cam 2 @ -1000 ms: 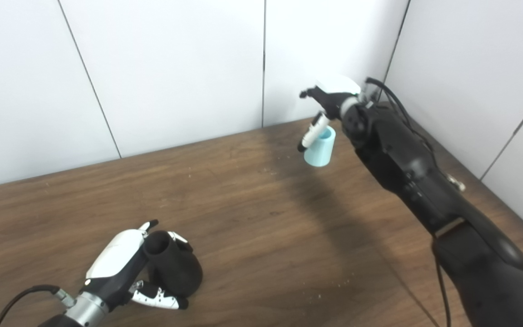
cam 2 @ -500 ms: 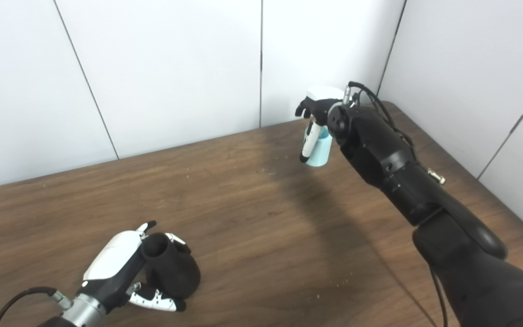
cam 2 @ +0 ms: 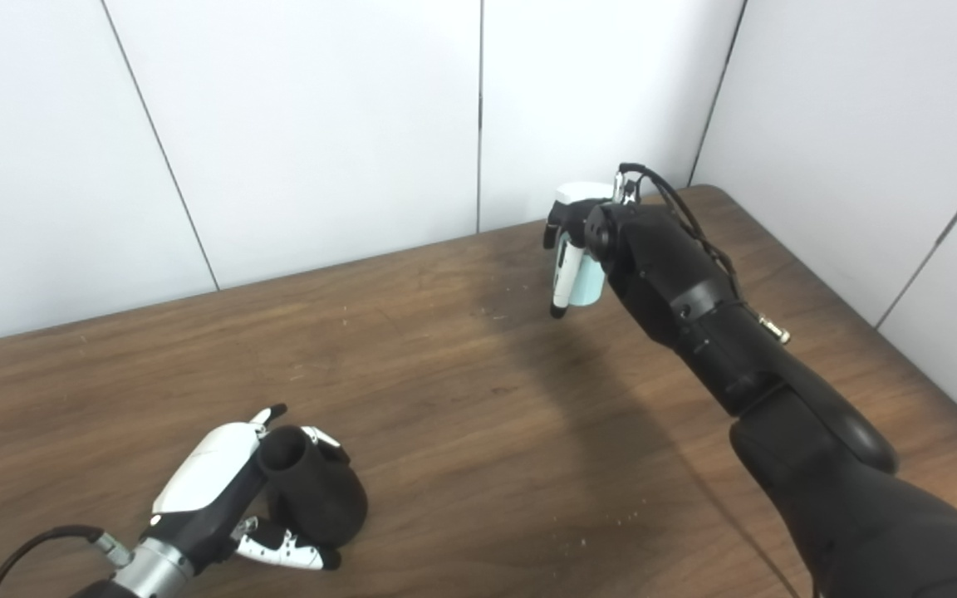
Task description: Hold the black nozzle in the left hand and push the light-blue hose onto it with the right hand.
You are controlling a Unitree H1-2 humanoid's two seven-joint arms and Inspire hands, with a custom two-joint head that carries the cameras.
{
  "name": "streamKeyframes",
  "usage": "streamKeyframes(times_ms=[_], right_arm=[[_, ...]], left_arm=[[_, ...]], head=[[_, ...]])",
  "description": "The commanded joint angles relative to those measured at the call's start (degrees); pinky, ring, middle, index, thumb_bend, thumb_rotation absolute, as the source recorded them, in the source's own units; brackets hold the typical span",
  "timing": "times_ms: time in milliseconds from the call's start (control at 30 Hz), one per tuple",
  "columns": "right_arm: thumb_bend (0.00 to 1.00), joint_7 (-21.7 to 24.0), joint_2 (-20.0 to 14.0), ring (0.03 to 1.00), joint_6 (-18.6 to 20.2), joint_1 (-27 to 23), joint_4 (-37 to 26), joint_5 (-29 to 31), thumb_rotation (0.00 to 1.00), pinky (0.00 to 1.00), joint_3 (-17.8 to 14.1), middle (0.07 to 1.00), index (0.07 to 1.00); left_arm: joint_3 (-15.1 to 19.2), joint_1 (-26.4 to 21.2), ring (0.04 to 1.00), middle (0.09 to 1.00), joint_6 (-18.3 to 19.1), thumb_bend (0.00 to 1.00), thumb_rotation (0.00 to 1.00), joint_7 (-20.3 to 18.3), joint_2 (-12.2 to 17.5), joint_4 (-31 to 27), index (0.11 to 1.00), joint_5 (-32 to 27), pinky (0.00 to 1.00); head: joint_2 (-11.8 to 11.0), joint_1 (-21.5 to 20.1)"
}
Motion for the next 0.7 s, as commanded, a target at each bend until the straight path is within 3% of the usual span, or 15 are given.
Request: streamKeyframes(times_ms=[0,267,667], right_arm=[[0.89,-0.8,-1.0,0.677,0.2,-2.4,-0.2,-1.1,0.0,0.6,-1.4,0.772,0.748],[0.87,-3.3,-2.0,0.63,0.1,-1.6,-0.2,0.2,0.0,0.55,-0.6,0.737,0.726],[0.87,-3.7,-3.4,0.658,-0.2,-1.4,-1.3,0.4,0.0,0.58,1.1,0.739,0.707]], left_arm=[[-0.7,1.2,0.662,0.494,0.9,0.52,0.0,-3.0,1.0,1.1,0.484,0.9,1.0],[-0.5,1.4,0.665,0.497,0.9,0.52,0.0,-2.8,1.1,1.1,0.484,0.9,1.0],[-0.6,1.5,0.674,0.498,1.4,0.52,0.0,-2.7,0.7,1.0,0.483,1.3,1.0]], head=[[0.0,0.0],[0.0,0.2],[0.3,0.8]])
